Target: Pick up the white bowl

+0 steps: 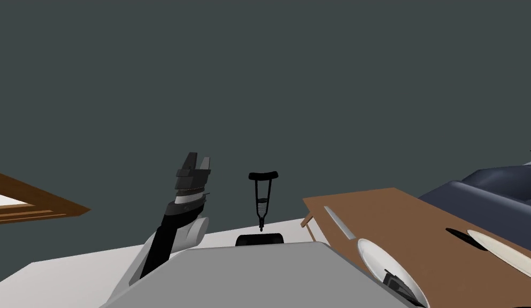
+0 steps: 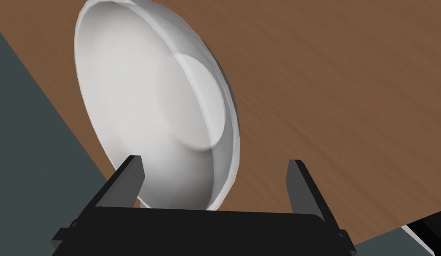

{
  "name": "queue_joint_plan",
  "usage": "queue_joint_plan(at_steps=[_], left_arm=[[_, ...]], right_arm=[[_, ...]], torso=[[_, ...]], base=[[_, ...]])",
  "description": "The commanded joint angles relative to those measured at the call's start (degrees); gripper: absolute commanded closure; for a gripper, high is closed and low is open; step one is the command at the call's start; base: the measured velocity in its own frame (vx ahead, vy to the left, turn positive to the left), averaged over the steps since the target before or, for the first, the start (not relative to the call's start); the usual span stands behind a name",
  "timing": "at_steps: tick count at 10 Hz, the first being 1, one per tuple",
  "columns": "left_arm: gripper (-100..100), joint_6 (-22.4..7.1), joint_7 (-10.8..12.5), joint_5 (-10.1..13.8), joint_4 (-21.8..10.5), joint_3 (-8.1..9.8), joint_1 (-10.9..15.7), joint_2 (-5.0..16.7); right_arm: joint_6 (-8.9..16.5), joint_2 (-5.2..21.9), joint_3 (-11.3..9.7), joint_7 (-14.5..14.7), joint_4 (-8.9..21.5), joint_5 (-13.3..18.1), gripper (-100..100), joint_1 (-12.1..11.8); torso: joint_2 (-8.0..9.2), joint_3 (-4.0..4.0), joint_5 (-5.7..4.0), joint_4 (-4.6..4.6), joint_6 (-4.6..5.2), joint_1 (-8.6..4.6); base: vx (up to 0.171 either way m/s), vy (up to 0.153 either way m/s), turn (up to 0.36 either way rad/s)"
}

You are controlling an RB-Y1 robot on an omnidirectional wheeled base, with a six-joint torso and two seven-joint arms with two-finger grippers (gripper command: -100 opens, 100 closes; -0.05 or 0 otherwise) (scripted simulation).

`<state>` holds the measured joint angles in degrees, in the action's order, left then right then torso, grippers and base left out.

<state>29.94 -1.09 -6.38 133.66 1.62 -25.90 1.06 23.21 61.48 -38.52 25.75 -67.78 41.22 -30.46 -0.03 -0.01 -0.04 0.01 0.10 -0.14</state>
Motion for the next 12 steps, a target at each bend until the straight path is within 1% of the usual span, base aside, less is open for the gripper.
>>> queue_joint_plan(at_steps=[1, 4, 5, 6, 10, 11, 12], left_arm=[[0, 0.0, 0.0, 0.0, 0.0, 0.0, 0.0, 0.0], [0, 0.0, 0.0, 0.0, 0.0, 0.0, 0.01, 0.0], [0, 0.0, 0.0, 0.0, 0.0, 0.0, 0.01, 0.0], [0, 0.0, 0.0, 0.0, 0.0, 0.0, 0.0, 0.0], [0, 0.0, 0.0, 0.0, 0.0, 0.0, 0.0, 0.0], [0, 0.0, 0.0, 0.0, 0.0, 0.0, 0.0, 0.0], [0, 0.0, 0.0, 0.0, 0.0, 0.0, 0.0, 0.0]], right_arm=[[-0.15, -1.16, -0.1, 0.36, 1.75, -0.81, -100, 0.94], [-0.46, -3.47, -0.3, 1.07, 5.25, -2.42, -100, 2.83], [-0.51, -3.02, -0.19, 0.81, 4.66, -1.94, -100, 2.46], [-0.56, -3.09, -0.19, 0.85, 4.8, -1.99, 100, 2.52], [-0.63, -3.13, -0.19, 0.78, 4.75, -2.03, 100, 2.52], [-0.64, -3.14, -0.2, 0.78, 4.75, -2.03, 0, 2.51], [-0.26, -1.93, -0.16, 0.6, 2.91, -1.35, 100, 1.57]], torso=[[0.0, 0.0, 0.0, 0.0, 0.0, 0.0], [0.23, 0.13, 0.0, 0.05, -0.02, -0.02], [0.24, 0.14, 0.0, 0.06, -0.01, 0.0], [0.16, 0.1, 0.02, 0.04, 0.02, 0.06], [0.0, 0.0, 0.1, -0.01, -0.01, 0.2], [0.01, 0.0, 0.12, 0.0, -0.01, 0.22], [0.01, 0.0, 0.13, 0.0, -0.01, 0.24]], base=[[-0.038, -0.013, 0.141], [-0.064, -0.036, 0.161], [-0.029, -0.015, 0.027], [0.0, 0.0, 0.0], [0.0, 0.0, 0.0], [0.0, 0.0, 0.0], [0.042, 0.024, -0.181]])
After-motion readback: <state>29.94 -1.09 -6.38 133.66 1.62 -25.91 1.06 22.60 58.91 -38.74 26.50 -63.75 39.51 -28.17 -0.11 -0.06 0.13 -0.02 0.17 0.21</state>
